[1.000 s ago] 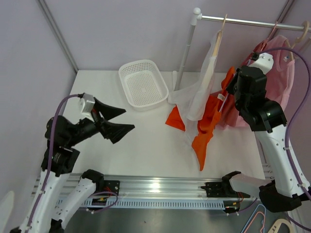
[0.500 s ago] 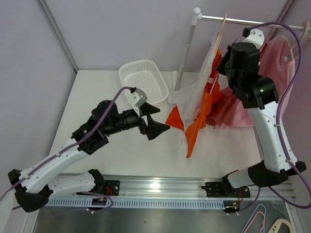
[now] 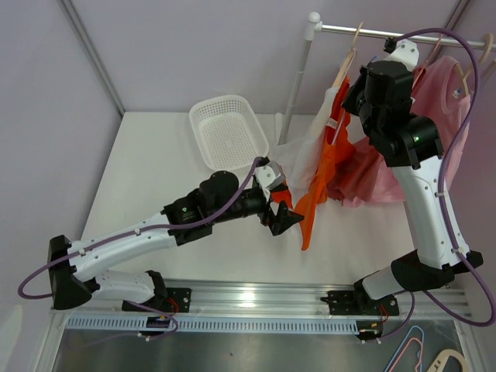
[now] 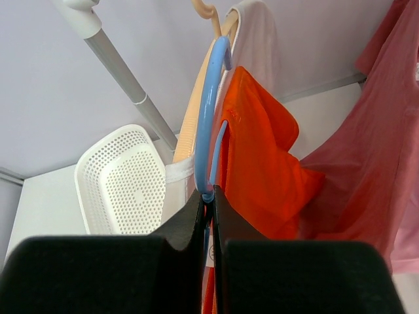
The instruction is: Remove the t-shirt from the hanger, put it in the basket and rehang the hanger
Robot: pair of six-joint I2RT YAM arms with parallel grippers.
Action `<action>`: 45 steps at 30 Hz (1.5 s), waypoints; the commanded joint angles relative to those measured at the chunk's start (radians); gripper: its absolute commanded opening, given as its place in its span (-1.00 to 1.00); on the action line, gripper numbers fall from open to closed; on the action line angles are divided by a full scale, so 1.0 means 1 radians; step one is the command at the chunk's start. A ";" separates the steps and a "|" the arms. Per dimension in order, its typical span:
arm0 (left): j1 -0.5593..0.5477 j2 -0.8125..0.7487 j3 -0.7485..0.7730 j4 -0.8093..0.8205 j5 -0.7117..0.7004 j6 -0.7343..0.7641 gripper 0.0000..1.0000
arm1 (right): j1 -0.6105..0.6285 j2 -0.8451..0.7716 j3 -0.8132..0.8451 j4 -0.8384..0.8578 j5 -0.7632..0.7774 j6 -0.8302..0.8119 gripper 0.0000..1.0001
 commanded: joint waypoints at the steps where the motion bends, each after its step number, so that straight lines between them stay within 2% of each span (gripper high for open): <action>1: -0.010 0.055 0.042 0.101 -0.015 0.016 0.99 | 0.013 -0.013 0.044 0.022 -0.024 0.023 -1.00; 8: -0.016 0.262 0.194 0.111 -0.035 0.002 0.99 | 0.022 -0.024 0.038 0.013 -0.033 0.032 -1.00; 11: -0.025 0.286 0.212 0.133 -0.014 -0.005 0.96 | 0.024 -0.033 0.029 0.015 -0.027 0.032 -1.00; 13: -0.034 0.286 0.217 0.136 0.014 0.004 0.48 | 0.024 -0.038 0.024 0.015 -0.019 0.025 -1.00; 14: -0.036 0.287 0.225 0.113 0.017 0.007 0.16 | 0.024 -0.038 0.024 0.013 -0.008 0.021 -1.00; 15: -0.037 0.289 0.232 0.096 0.019 0.008 -0.42 | 0.024 -0.038 0.026 0.013 -0.004 0.017 -1.00; 17: -0.037 0.287 0.242 0.066 0.019 0.010 -0.93 | 0.024 -0.038 0.026 0.016 0.009 0.009 -1.00; 18: -0.037 0.280 0.237 0.065 0.019 0.007 -0.98 | 0.022 -0.038 0.026 0.022 0.015 0.006 -1.00; 21: -0.057 0.203 0.162 0.076 0.040 0.004 -0.99 | 0.021 -0.030 0.035 0.033 0.065 -0.023 -1.00; 24: -0.125 0.090 0.013 0.133 0.043 -0.020 -0.99 | -0.001 -0.021 0.042 0.042 0.082 -0.049 -1.00; 26: -0.210 0.036 -0.085 0.176 0.051 -0.053 -0.99 | -0.044 -0.015 0.044 0.041 0.073 -0.055 -1.00; 31: -0.456 0.052 -0.255 0.375 -0.032 -0.108 -0.99 | -0.124 -0.008 0.058 0.029 -0.010 -0.052 -1.00; 32: -0.462 0.089 -0.300 0.403 -0.032 -0.146 -0.99 | -0.130 -0.011 0.064 0.010 -0.014 -0.051 -1.00; 34: -0.430 0.129 -0.302 0.417 -0.024 -0.166 -0.99 | -0.130 -0.018 0.067 -0.011 -0.033 -0.045 -1.00; 37: -0.339 0.193 -0.240 0.406 0.064 -0.160 -0.99 | -0.130 -0.051 0.056 -0.056 -0.088 -0.026 -1.00; 39: -0.285 0.236 -0.205 0.354 0.063 -0.148 -0.99 | -0.140 -0.064 0.068 -0.083 -0.108 -0.032 -1.00; 42: -0.197 0.272 -0.090 0.280 0.095 -0.226 -0.99 | -0.130 -0.073 0.130 -0.198 -0.161 -0.023 -1.00; 44: -0.087 0.321 0.034 0.236 0.170 -0.283 -0.99 | -0.116 -0.128 0.095 -0.252 -0.181 0.001 -1.00; 45: -0.021 0.344 0.109 0.178 0.193 -0.336 -0.99 | -0.104 -0.158 0.014 -0.255 -0.191 0.012 -1.00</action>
